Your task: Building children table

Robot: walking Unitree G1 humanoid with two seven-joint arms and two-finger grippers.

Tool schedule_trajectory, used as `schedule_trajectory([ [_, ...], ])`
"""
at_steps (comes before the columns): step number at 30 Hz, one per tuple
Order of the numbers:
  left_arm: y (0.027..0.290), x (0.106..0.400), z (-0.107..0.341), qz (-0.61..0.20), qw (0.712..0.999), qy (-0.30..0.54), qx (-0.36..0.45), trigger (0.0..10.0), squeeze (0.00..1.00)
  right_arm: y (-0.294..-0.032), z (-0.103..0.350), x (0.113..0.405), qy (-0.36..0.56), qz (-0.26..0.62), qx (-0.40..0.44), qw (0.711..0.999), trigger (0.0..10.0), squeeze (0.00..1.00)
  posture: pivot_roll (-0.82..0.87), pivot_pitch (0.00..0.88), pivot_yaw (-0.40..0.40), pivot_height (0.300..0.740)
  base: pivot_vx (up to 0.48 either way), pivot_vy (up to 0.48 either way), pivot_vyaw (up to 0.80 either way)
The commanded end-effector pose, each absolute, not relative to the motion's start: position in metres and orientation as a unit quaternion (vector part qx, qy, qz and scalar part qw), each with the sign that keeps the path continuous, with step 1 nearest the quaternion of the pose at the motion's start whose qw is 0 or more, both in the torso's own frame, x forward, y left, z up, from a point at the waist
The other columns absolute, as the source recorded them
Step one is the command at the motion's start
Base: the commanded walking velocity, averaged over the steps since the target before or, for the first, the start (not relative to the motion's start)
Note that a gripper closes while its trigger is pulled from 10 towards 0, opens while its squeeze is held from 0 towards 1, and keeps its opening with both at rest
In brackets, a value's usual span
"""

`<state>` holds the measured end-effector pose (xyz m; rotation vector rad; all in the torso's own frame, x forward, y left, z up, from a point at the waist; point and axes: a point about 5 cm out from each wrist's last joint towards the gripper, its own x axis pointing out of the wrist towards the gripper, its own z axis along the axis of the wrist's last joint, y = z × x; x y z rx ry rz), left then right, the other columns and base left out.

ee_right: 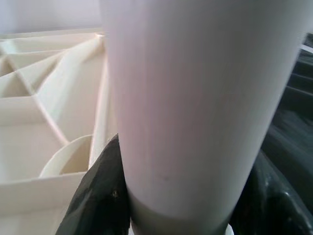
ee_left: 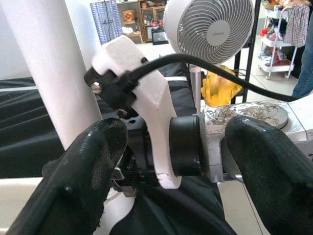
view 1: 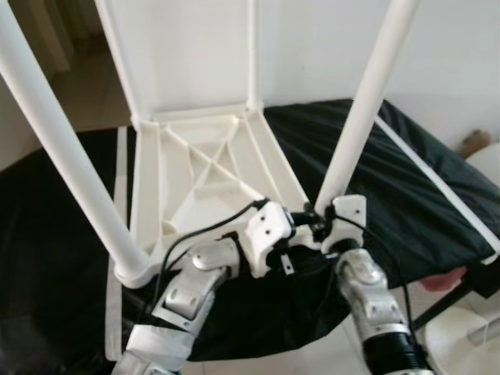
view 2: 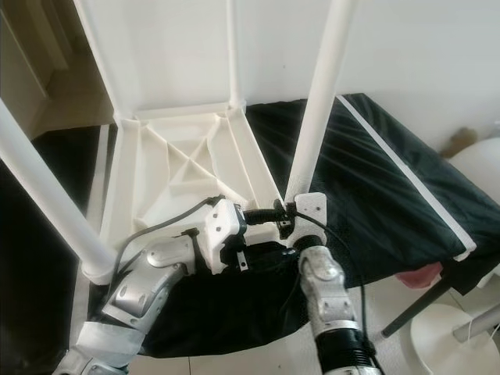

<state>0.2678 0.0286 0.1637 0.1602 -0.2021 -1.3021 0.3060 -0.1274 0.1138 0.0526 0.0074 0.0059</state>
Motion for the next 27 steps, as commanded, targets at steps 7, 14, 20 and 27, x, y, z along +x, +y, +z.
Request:
schedule_trajectory([
  [7,0.036,0.275,0.167,-0.566,0.814,-0.102,0.082,10.0,0.00,-0.110,0.115,0.303,0.012,0.009,0.046,0.999,10.0,0.00,-0.02,0.013,0.012,0.740,0.000,0.000,0.00],
  [14,0.038,0.277,0.166,-0.548,0.825,-0.110,0.087,10.0,0.00,-0.114,0.124,0.299,-0.013,0.027,0.059,0.998,10.0,1.00,-0.01,0.014,0.004,0.740,0.000,0.000,0.00],
  [20,0.043,0.291,0.168,-0.485,0.864,-0.118,0.069,10.0,0.00,-0.128,0.134,0.298,-0.034,0.027,0.040,0.998,10.0,0.68,-0.01,0.014,-0.002,0.740,0.000,0.000,0.00],
  [27,0.056,0.306,0.170,-0.411,0.904,-0.113,0.047,10.0,0.00,-0.134,0.129,0.292,-0.025,0.027,0.017,0.999,10.0,0.00,-0.01,0.013,-0.004,0.740,0.000,0.000,0.00],
])
